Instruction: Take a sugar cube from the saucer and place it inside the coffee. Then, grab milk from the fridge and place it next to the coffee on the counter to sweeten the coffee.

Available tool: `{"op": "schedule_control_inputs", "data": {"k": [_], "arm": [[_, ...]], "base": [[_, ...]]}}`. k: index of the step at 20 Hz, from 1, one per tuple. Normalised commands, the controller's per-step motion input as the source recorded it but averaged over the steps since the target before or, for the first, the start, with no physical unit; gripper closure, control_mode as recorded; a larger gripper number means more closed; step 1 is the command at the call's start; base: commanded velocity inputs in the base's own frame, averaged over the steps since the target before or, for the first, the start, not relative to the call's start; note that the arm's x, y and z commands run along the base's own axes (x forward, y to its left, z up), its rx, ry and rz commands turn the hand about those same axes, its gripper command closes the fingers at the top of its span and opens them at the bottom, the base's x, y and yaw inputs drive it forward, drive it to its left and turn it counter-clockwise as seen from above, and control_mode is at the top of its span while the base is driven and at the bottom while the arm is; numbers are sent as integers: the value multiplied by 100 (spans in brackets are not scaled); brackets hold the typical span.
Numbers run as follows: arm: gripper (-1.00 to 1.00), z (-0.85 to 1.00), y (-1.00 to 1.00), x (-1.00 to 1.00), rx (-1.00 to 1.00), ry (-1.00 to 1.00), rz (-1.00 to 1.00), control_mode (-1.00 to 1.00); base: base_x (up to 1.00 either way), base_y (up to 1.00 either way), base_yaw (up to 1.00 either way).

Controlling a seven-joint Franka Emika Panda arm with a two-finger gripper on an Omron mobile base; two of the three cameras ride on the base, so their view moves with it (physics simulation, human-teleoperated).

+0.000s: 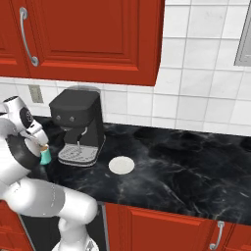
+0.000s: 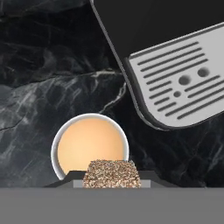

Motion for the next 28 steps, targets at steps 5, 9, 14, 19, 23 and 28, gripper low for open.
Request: {"op": "schedule_control_inputs", "data": {"k": [5, 9, 14, 19, 23, 28], "arm": [[100, -29, 2, 24, 0, 0, 0, -100], [100, -5, 0, 2, 0, 0, 0, -100], [100, -6, 0, 0, 0, 0, 0, -100], [-100, -8, 0, 0, 0, 0, 0, -100], [-100, 0, 0, 0, 0, 0, 0, -100], [-100, 0, 0, 0, 2, 0, 0, -100]], "base": [[0, 0, 0], [0, 0, 0], [0, 0, 0], [0, 0, 0], [0, 0, 0], [0, 0, 0]]}}
